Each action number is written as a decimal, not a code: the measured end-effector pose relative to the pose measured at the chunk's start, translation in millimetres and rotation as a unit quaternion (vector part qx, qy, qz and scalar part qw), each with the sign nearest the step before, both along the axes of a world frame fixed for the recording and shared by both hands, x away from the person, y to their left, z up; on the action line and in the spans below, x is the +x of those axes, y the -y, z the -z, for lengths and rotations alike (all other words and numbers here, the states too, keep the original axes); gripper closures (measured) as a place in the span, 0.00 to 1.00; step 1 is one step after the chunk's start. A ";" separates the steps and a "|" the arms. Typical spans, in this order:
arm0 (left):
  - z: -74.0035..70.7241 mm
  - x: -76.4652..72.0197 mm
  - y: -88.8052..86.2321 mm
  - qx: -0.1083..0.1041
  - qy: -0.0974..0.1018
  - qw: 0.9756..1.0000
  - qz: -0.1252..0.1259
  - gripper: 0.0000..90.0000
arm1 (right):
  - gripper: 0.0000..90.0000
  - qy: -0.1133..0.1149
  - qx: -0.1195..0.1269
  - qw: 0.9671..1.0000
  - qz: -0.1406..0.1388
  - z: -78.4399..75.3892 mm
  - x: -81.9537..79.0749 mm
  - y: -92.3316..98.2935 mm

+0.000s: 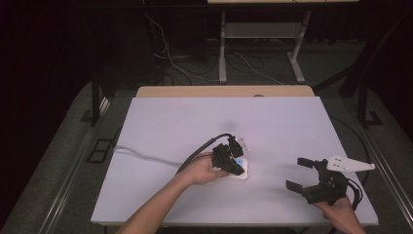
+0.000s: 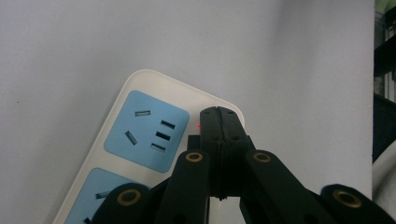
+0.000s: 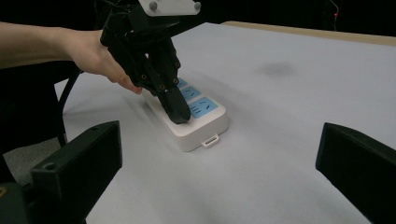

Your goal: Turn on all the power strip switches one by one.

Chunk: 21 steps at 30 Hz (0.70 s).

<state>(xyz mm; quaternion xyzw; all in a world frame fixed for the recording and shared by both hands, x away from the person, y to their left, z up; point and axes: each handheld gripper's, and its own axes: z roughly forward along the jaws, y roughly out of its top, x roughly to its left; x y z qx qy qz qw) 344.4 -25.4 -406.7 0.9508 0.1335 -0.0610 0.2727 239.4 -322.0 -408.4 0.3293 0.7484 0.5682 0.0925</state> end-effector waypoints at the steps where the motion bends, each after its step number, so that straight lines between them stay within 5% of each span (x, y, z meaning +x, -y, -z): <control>1: 0.1 0.0 0.0 -0.001 0.002 1.000 0.003 1.00 | 0.01 0.000 0.000 1.000 0.000 0.0 0.0 0.0; 12: -2.0 0.9 1.6 -0.002 -0.006 1.000 0.005 1.00 | 0.00 -0.005 -0.002 1.000 -0.001 1.5 2.1 -1.1; 16: -4.0 -0.4 2.5 0.006 0.010 1.000 0.008 1.00 | 0.00 -0.005 -0.002 1.000 0.000 1.8 2.7 -0.6; 21: -12.3 1.9 -3.6 -0.009 0.017 1.000 -0.004 0.99 | 0.00 -0.005 -0.001 1.000 0.000 1.9 2.6 -0.2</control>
